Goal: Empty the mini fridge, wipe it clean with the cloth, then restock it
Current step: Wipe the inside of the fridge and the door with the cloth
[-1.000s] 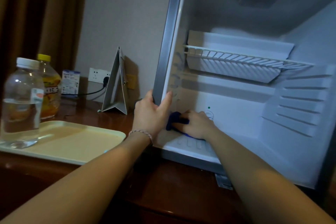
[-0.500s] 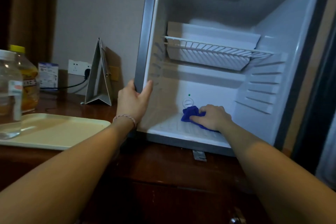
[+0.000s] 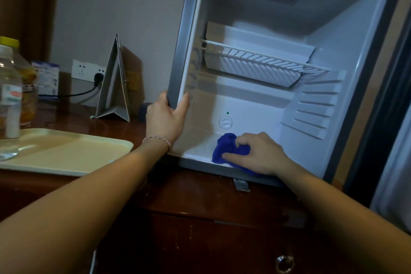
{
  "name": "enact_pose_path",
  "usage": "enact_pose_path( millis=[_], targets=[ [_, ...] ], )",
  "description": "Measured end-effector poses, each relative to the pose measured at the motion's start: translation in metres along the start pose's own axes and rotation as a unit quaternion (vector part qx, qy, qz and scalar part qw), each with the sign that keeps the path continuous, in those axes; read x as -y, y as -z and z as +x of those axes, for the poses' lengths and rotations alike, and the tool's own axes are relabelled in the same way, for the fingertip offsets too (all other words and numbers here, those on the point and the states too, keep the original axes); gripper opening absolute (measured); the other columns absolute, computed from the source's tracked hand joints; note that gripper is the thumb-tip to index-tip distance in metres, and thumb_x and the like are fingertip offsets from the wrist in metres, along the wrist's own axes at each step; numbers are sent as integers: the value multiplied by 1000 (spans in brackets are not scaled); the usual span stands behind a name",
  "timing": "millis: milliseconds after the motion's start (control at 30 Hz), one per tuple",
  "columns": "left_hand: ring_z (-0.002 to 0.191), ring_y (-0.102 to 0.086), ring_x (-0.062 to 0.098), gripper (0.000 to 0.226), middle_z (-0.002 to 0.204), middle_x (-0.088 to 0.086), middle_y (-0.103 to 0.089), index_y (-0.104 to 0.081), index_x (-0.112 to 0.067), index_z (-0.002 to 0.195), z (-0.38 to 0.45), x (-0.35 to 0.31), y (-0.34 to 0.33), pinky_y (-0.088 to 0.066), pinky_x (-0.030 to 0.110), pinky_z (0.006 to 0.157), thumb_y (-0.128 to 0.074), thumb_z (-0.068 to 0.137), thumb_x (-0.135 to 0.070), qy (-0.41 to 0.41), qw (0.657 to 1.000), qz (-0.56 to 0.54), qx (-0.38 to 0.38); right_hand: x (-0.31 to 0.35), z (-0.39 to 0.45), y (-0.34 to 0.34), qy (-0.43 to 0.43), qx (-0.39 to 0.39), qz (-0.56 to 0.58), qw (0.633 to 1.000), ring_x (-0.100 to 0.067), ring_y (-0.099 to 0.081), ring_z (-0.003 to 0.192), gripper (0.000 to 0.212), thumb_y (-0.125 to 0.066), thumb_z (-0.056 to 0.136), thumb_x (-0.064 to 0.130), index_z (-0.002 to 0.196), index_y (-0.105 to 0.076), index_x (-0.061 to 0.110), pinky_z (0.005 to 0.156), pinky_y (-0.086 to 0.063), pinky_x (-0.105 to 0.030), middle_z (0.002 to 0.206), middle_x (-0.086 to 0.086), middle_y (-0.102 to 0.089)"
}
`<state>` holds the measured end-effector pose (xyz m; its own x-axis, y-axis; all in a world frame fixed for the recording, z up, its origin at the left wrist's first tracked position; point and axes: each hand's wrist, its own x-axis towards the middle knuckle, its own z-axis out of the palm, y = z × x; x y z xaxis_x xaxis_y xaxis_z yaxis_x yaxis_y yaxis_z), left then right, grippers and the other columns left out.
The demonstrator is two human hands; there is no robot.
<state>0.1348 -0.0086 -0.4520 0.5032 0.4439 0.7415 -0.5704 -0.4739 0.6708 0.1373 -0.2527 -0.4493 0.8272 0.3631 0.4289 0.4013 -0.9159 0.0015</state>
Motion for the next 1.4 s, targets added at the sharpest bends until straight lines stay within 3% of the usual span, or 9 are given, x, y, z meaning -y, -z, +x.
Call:
enact_pose_path(
  millis=[167, 367, 500, 600, 767, 933, 1100, 1267, 1400],
  targets=[
    [50, -54, -1, 28, 57, -9, -54, -57, -19, 94, 1, 3, -2, -37, 15, 50, -58, 95, -48, -13, 1000, 3, -19, 36, 32, -14, 62, 19, 17, 998, -23, -49, 100, 53, -36, 67, 92, 70, -51, 41, 82, -48, -43, 85, 14, -55],
    [56, -59, -4, 31, 61, -7, -61, -61, -16, 98, 3, 7, -3, -44, 15, 54, -59, 95, -47, -28, 999, -3, -18, 46, 93, -40, 7, 32, 33, 999, -29, -55, 100, 32, -43, 67, 90, 64, -52, 60, 85, -51, -48, 85, 8, -61],
    [64, -62, -4, 35, 71, -10, -65, -63, -16, 105, 5, 8, -2, -52, 18, 62, -60, 93, -48, -35, 999, -8, -21, 43, 115, -48, -48, 28, 25, 998, -32, -55, 103, 50, -44, 65, 90, 77, -57, 43, 90, -50, -48, 94, 3, -63],
    [74, -66, 0, 35, 80, -7, -69, -64, -16, 110, 4, 8, -1, -56, 22, 71, -60, 94, -47, -36, 999, -17, -23, 45, 113, -46, -58, 30, 22, 998, -32, -53, 107, 47, -47, 70, 86, 86, -57, 43, 93, -48, -48, 103, 1, -64],
    [50, -54, -6, 29, 57, -10, -53, -56, -18, 88, 3, 5, 0, -38, 8, 49, -59, 95, -46, -31, 999, 4, -15, 49, 97, -40, -36, 32, 48, 998, -31, -54, 105, 33, -49, 68, 83, 68, -57, 51, 92, -48, -50, 90, 6, -62],
    [59, -60, 0, 31, 66, -6, -62, -61, -17, 96, 3, 3, 1, -47, 15, 59, -59, 94, -48, -21, 1000, -3, -12, 49, 63, -29, 15, 25, 40, 999, -25, -46, 106, 41, -50, 75, 82, 72, -55, 41, 90, -47, -47, 88, 17, -53],
    [49, -54, -5, 24, 56, -5, -54, -52, -24, 82, 0, -3, 2, -36, 9, 47, -60, 96, -42, -18, 1000, -9, 2, 37, 29, -19, 69, -6, 35, 997, -22, -49, 99, 46, -41, 71, 87, 67, -49, 42, 76, -44, -37, 89, 17, -54],
    [55, -56, -10, 25, 64, -10, -57, -56, -19, 91, 2, 0, 1, -39, 7, 50, -59, 96, -43, -17, 1000, -4, -2, 35, 24, -17, 57, -15, 37, 998, -21, -49, 97, 49, -45, 70, 87, 69, -54, 39, 72, -41, -35, 86, 16, -56],
    [59, -56, -3, 26, 68, -14, -56, -57, -18, 94, 3, 3, -3, -41, 5, 53, -59, 95, -44, -18, 1000, -6, -22, 41, 34, -17, 14, 0, 28, 1000, -22, -43, 102, 46, -52, 76, 82, 75, -59, 37, 83, -44, -39, 87, 16, -56]
  ],
)
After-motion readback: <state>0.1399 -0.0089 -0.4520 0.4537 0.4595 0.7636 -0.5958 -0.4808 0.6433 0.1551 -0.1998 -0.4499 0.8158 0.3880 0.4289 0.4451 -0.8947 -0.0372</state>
